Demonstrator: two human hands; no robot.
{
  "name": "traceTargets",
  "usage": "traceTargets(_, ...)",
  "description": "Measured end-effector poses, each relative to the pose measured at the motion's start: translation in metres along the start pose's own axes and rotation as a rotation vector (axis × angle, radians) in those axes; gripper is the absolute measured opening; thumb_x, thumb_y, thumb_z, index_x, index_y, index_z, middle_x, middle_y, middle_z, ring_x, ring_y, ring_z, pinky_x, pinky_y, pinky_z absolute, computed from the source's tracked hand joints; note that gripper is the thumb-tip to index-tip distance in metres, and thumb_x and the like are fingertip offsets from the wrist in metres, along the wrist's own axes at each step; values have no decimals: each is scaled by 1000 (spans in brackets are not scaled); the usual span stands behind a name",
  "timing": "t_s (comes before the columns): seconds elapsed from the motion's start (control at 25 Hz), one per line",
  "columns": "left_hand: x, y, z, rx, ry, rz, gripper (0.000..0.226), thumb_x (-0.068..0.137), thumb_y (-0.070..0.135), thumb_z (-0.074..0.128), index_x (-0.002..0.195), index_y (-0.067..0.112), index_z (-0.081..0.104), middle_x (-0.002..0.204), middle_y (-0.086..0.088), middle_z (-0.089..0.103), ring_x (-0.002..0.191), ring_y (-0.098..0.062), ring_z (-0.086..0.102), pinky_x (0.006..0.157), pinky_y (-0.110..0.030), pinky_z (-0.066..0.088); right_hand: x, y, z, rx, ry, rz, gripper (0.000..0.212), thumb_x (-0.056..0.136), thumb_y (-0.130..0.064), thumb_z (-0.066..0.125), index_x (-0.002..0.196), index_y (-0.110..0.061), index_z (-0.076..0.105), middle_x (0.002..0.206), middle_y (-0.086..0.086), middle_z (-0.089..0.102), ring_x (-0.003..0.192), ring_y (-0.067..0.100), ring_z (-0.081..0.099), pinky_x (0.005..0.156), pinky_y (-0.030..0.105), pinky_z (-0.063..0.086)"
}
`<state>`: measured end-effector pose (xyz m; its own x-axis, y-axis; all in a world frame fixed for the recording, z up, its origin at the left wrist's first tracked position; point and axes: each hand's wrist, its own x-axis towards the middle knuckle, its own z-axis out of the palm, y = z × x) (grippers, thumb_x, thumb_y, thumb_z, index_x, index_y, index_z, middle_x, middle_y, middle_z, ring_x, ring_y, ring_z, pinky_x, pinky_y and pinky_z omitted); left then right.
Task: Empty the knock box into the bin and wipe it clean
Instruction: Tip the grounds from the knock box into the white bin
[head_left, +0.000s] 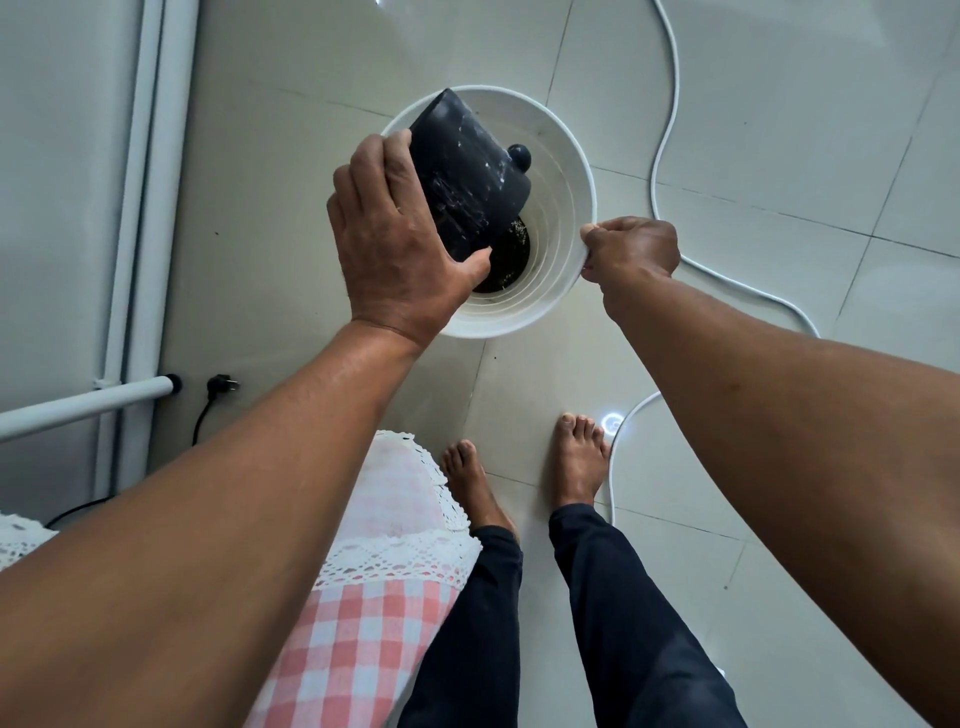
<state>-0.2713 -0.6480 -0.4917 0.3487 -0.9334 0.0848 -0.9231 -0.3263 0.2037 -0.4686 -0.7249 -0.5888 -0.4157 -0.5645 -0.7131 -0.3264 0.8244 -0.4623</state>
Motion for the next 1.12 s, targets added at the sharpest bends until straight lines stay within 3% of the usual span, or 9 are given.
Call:
traceTargets(0.28, 1, 1, -1, -32, -17, -63, 109, 58, 61, 82, 142, -2, 54, 138, -23, 58, 120, -40, 58, 101, -43, 44, -9, -8, -4, -16, -13, 12, 26, 86, -19, 88, 66, -20, 71, 79, 9, 80, 81, 31, 82, 83, 44, 69)
traceTargets(0.48, 0, 2, -13, -162, -66, -207, 109, 57, 60, 84, 141, -1, 53, 139, -21, 55, 126, -39, 54, 105, -43, 43, -29, -20, -14, -150, -4, -90, 7, 91, -23, 81, 86, -18, 79, 88, 4, 79, 89, 27, 79, 80, 33, 65)
traceTargets(0.68, 7, 5, -50, -354, -200, -381, 102, 55, 64, 88, 134, 9, 56, 136, -13, 54, 128, -30, 49, 105, -33, 46, -73, -42, -41, -76, -86, -207, 9, 92, -27, 79, 83, -28, 78, 90, -1, 81, 90, 19, 78, 94, 39, 65)
traceTargets(0.8, 18, 1, -91, -618, -273, -557, 82, 54, 66, 86, 113, 10, 72, 116, -9, 73, 111, -27, 68, 94, -33, 56, -111, -64, -64, -2, -181, -289, 10, 92, -27, 81, 82, -30, 78, 90, -3, 82, 92, 16, 80, 98, 40, 64)
traceTargets(0.88, 23, -2, -129, -905, -330, -674, 66, 54, 61, 87, 95, 9, 78, 92, -2, 82, 85, -19, 77, 78, -33, 60, -141, -86, -82, 48, -242, -371, 5, 92, -26, 82, 96, -25, 83, 92, -4, 83, 91, 13, 81, 97, 39, 65)
traceTargets(0.92, 23, -3, -148, -1009, -355, -705, 58, 54, 58, 86, 87, 11, 78, 81, 4, 80, 73, -12, 74, 71, -28, 56, -157, -100, -91, 70, -269, -409, 12, 92, -25, 82, 104, -22, 84, 93, -5, 83, 90, 11, 81, 95, 38, 66)
traceTargets(1.0, 21, -4, -185, -1136, -410, -735, 48, 56, 58, 83, 81, 18, 74, 73, 8, 74, 66, -7, 68, 74, -25, 49, -188, -127, -109, 108, -329, -472, 20, 92, -23, 82, 112, -18, 83, 91, -7, 83, 88, 9, 81, 91, 35, 67)
traceTargets(1.12, 17, -8, -241, -1280, -488, -733, 41, 62, 58, 81, 85, 24, 79, 82, 7, 77, 74, -7, 73, 86, -35, 49, -235, -168, -134, 138, -415, -556, 24, 92, -20, 83, 116, -16, 82, 102, -1, 84, 95, 18, 81, 84, 32, 66)
